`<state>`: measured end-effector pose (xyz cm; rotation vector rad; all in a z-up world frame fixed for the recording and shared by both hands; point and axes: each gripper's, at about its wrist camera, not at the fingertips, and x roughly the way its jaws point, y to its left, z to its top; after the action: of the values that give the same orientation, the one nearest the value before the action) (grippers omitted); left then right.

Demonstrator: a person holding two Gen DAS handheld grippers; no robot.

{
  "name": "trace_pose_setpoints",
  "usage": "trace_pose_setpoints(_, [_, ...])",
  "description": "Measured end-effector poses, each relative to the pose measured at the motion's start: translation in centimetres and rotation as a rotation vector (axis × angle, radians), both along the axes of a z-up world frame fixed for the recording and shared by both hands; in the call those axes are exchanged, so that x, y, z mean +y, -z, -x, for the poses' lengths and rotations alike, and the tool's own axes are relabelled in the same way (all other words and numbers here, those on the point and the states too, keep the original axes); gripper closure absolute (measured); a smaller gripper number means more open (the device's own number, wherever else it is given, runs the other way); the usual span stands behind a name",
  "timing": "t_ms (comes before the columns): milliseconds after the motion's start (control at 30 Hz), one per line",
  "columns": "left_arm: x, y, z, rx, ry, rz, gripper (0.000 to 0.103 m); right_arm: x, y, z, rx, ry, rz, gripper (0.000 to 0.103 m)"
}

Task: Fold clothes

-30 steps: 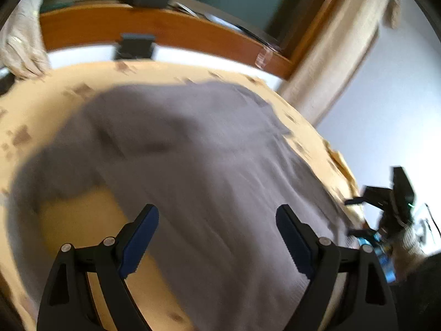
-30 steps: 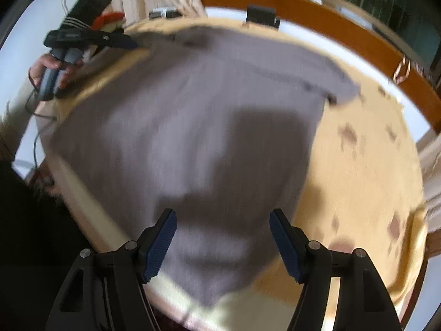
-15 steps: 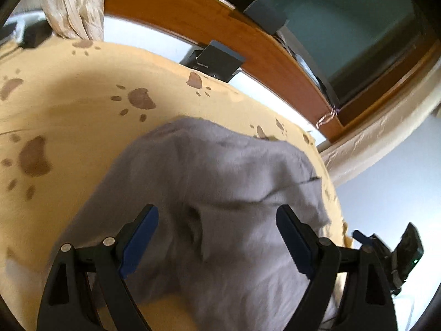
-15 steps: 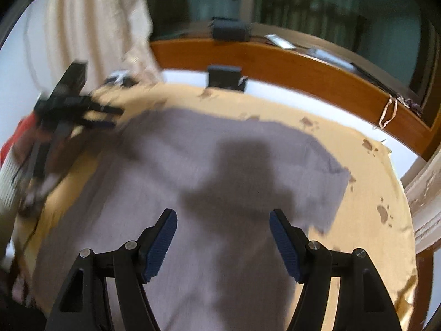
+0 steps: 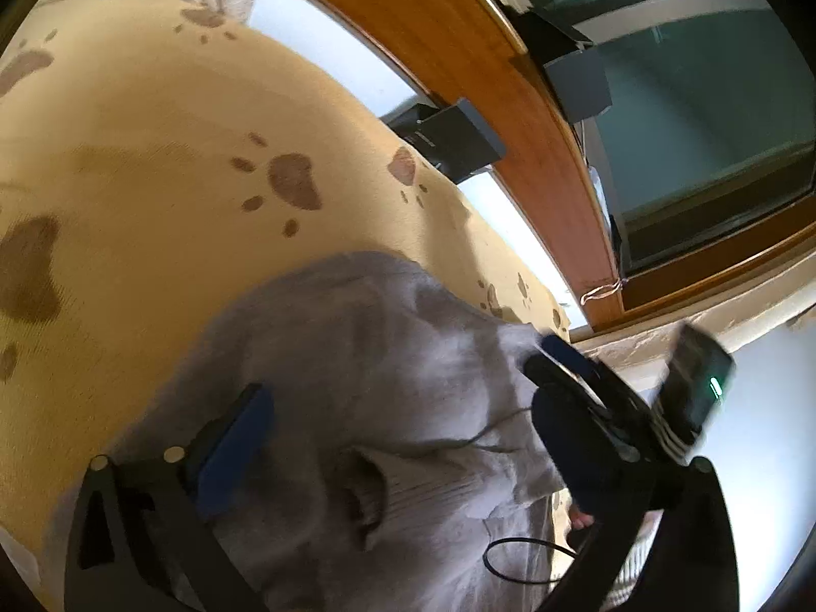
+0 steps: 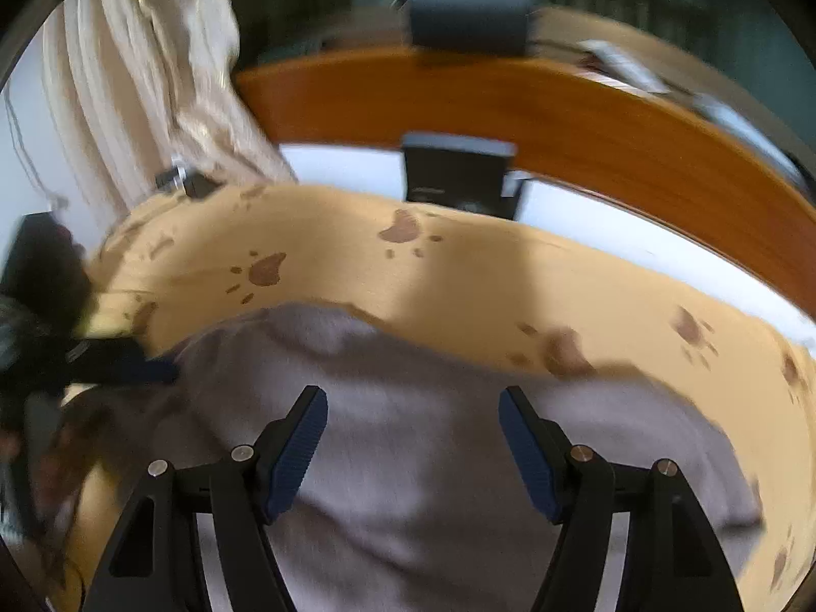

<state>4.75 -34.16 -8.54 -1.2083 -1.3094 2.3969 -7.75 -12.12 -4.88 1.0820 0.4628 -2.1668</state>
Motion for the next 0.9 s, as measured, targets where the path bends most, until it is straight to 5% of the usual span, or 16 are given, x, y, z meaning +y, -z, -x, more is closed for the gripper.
trace_pose_setpoints(267, [-0.5,-0.6,-0.1,0.023,0.007,0.016,0.001,-8.3,4.7,2.9,0.152,0.004,-0.261,0.031])
trace_pose_setpoints(433, [0.1,-1.2,-0.1,0.05,0.064,-0.012,0.001,-9.7,5.1,4.6,0.254,0.073,-0.295,0.016])
trace_pose_setpoints(600, [1.4,-1.2,-0.2,0.072,0.135,-0.021,0.001,-10.5,5.4,6.7,0.313,0.146,-0.321,0.013])
trace_pose_setpoints(833, [-0.1,0.5,-0.1,0.034,0.055,0.045,0.001,-3.8,1.4,3.3,0.281,0.136,-0.08,0.013])
trace_pose_setpoints(900, [-0.1,0.0,-0.4,0.018,0.014,0.18,0.001,-0.9,0.1,1.7,0.234,0.12,0.01,0.013])
